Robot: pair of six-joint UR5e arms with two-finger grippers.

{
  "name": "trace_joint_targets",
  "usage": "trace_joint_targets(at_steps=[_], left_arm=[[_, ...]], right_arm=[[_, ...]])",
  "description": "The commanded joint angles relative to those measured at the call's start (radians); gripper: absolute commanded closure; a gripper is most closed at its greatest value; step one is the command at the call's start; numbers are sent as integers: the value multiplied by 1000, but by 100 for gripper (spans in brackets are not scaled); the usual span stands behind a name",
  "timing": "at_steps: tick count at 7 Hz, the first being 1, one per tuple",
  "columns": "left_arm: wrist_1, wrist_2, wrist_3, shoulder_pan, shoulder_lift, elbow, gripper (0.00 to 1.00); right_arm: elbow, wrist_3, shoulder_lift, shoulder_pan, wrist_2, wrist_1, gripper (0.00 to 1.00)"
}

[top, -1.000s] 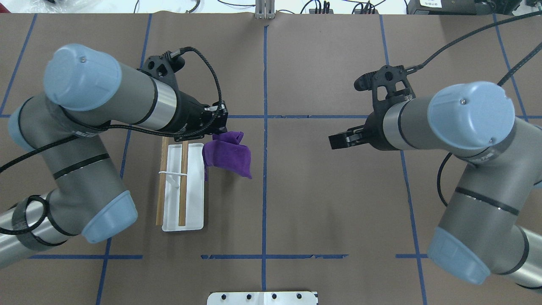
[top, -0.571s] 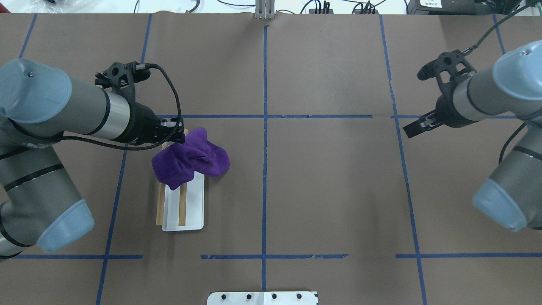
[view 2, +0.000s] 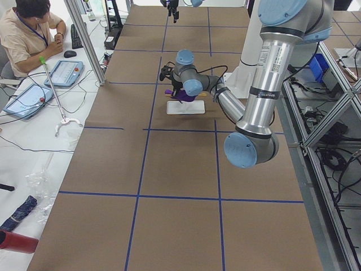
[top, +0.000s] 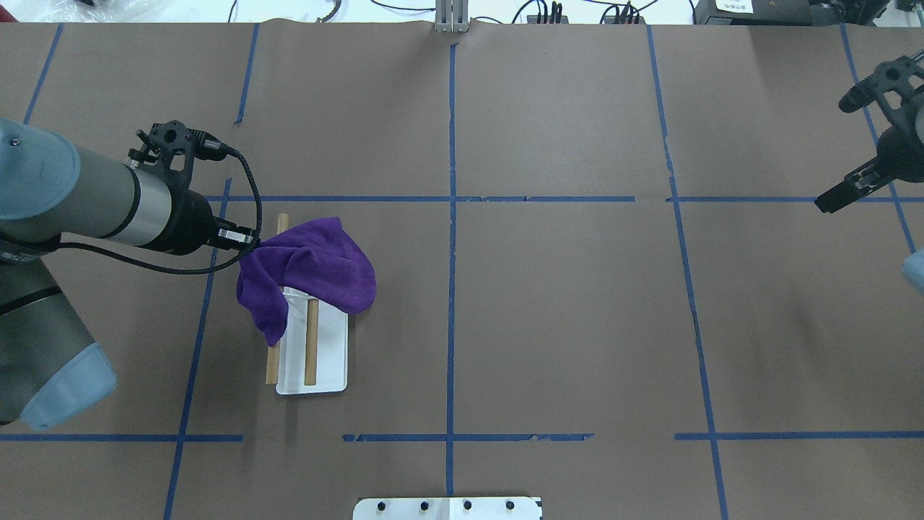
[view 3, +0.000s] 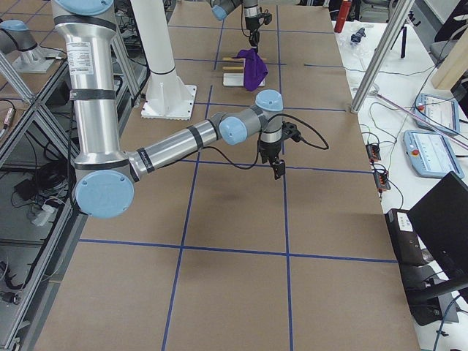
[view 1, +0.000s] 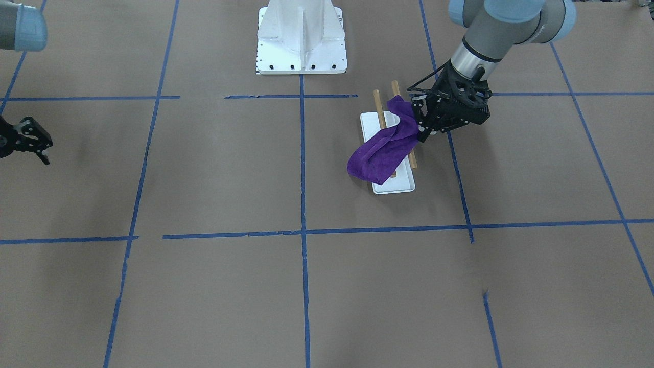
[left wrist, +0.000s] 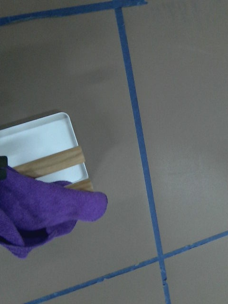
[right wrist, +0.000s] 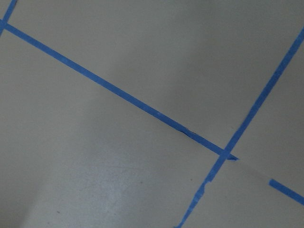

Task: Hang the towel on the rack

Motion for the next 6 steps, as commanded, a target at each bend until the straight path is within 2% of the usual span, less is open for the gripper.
trace_joint_targets(at_steps=[1,2,3,5,6], left_arm=[[-1,-1,71,-29,4,16,100],[-1,-1,73,-29,4,20,100],[2,-1,73,-27,-4,20,1],[11,-9,74,-44,-10,16,0],[12,-70,89,-78,-9,16,0]], right_arm=[[-45,-35,-2,49,44,2,0],[-47,-32,-2,52,44,2,0],[-47,-35,-16,54,41,2,0],[-73,-57,-88,90,32,4,0],[-76,-64,-123,134,41,4,0]])
